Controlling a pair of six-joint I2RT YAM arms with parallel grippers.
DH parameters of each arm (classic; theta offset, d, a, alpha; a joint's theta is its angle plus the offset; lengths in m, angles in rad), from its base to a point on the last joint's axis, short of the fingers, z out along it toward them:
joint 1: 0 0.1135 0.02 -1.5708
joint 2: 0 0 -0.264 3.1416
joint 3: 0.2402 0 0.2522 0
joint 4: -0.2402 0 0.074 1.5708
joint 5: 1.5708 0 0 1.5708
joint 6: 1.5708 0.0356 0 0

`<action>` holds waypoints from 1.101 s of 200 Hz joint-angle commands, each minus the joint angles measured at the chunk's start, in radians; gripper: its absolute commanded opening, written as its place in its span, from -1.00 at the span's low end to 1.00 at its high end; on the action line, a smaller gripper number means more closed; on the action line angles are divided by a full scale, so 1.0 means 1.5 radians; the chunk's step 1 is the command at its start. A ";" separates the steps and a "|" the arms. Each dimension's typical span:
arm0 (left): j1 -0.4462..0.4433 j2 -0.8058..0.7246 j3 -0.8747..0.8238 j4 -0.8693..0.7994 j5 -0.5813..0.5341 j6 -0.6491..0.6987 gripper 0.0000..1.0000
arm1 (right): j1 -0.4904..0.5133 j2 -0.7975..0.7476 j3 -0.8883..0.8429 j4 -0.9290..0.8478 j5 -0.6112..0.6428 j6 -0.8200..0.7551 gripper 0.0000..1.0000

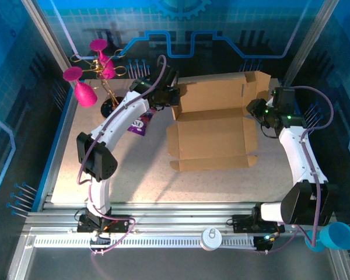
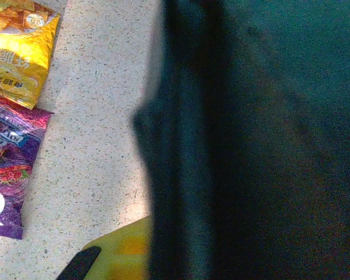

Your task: Fold the paper box

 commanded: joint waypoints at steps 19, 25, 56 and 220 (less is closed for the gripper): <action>0.001 0.007 0.030 -0.006 0.015 -0.023 -1.00 | 0.018 0.024 0.044 0.023 -0.014 -0.016 -0.18; 0.002 0.007 0.030 -0.006 0.015 -0.024 -1.00 | 0.023 0.026 0.048 0.024 -0.015 -0.015 -0.17; 0.002 0.007 0.032 -0.006 0.019 -0.027 -1.00 | 0.049 0.036 0.056 0.031 -0.010 -0.010 -0.12; 0.015 0.007 0.033 -0.010 0.052 -0.053 -1.00 | 0.131 0.077 0.101 -0.020 0.032 -0.074 -0.06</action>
